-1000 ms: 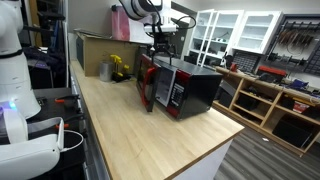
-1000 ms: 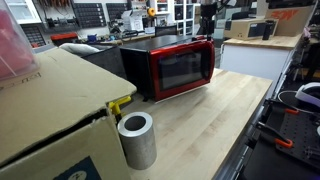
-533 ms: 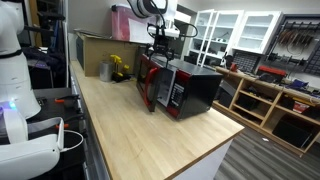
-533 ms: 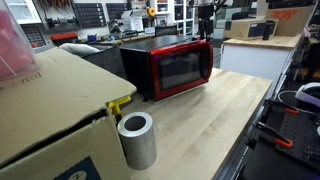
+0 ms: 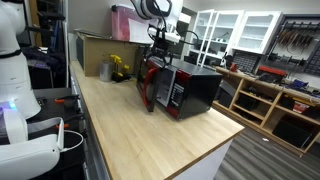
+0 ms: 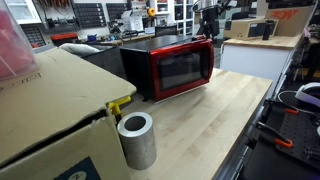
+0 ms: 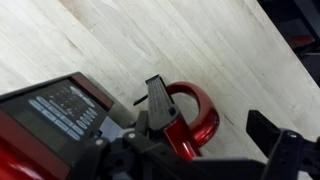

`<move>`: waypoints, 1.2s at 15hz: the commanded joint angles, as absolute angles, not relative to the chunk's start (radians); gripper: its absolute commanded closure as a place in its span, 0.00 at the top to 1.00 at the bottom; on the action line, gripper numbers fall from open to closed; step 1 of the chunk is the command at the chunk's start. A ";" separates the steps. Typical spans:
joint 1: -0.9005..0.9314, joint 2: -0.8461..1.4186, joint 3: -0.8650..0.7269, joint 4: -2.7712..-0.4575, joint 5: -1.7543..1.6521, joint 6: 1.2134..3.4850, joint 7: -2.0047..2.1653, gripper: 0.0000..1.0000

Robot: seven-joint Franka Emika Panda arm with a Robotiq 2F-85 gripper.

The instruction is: Open the microwave door

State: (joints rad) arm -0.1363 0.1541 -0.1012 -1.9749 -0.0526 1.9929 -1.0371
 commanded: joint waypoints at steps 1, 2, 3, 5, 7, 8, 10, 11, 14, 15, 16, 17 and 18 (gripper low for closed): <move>-0.151 0.133 -0.092 -1.963 -0.028 1.929 -1.089 1.00; -0.147 0.130 -0.091 -1.966 -0.032 1.932 -1.072 1.00; -0.144 0.129 -0.089 -1.966 -0.031 1.933 -1.063 1.00; -0.138 0.126 -0.084 -1.967 -0.031 1.941 -1.050 1.00; -0.132 0.121 -0.076 -1.972 -0.033 1.943 -1.043 1.00; -0.128 0.118 -0.070 -1.979 -0.030 1.947 -1.041 1.00; -0.117 0.114 -0.057 -1.989 -0.029 1.945 -1.037 1.00; -0.111 0.111 -0.049 -1.996 -0.030 1.948 -1.027 1.00; -0.094 0.103 -0.027 -2.012 -0.029 1.949 -1.020 1.00; -0.089 0.101 -0.021 -2.014 -0.029 1.946 -1.020 1.00; -0.085 0.098 -0.016 -2.022 -0.029 1.946 -1.022 1.00; -0.081 0.094 -0.013 -2.029 -0.028 1.943 -1.023 1.00; -0.078 0.089 -0.009 -2.035 -0.029 1.940 -1.021 1.00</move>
